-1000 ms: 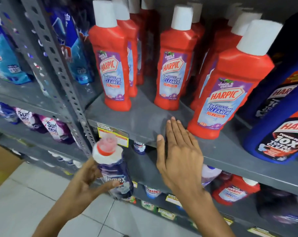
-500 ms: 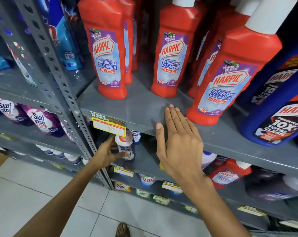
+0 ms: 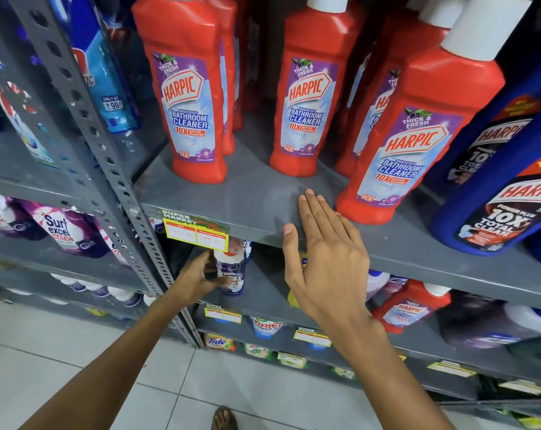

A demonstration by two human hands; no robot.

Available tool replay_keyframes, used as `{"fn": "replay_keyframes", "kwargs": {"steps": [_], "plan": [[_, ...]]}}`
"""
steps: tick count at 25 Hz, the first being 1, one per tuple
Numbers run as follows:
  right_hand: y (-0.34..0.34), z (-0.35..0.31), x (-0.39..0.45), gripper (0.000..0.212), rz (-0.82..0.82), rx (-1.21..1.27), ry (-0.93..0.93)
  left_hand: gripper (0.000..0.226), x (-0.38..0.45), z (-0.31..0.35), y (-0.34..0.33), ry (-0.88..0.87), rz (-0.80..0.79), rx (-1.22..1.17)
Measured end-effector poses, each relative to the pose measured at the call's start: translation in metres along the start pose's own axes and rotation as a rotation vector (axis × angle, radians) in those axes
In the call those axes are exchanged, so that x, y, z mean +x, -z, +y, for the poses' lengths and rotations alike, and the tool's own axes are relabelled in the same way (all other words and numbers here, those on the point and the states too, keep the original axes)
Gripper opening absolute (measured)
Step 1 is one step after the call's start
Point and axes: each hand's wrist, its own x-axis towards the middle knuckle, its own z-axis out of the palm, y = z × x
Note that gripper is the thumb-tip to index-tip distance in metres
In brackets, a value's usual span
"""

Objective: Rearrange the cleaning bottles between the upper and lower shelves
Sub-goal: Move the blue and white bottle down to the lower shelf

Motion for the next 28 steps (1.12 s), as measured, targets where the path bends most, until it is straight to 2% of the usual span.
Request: {"fn": "replay_keyframes", "kwargs": {"steps": [15,17,19,22,24,26,28], "plan": [[0.000,-0.001,0.000,0.052,-0.015,0.076,-0.013,0.074,0.000,-0.002,0.000,0.019,-0.032,-0.044],[0.002,0.002,-0.002,0.049,-0.013,0.130,0.001,0.079,-0.002,-0.006,0.001,0.016,-0.060,-0.056],[0.010,0.007,-0.010,0.046,-0.007,0.302,0.006,0.083,-0.007,-0.013,-0.005,-0.002,-0.034,-0.062],[0.028,0.023,-0.046,0.044,0.096,0.613,-0.023,0.072,-0.034,-0.031,-0.039,0.010,0.242,-0.051],[0.034,0.046,-0.082,0.044,0.161,0.612,-0.009,0.047,-0.060,-0.039,-0.078,0.061,0.412,-0.019],[0.030,0.083,-0.118,0.045,0.148,0.562,-0.041,0.038,-0.088,-0.038,-0.126,0.041,0.381,0.034],[0.023,0.128,-0.151,0.043,0.093,0.534,-0.113,0.039,-0.107,-0.027,-0.181,-0.055,0.238,0.037]]}}
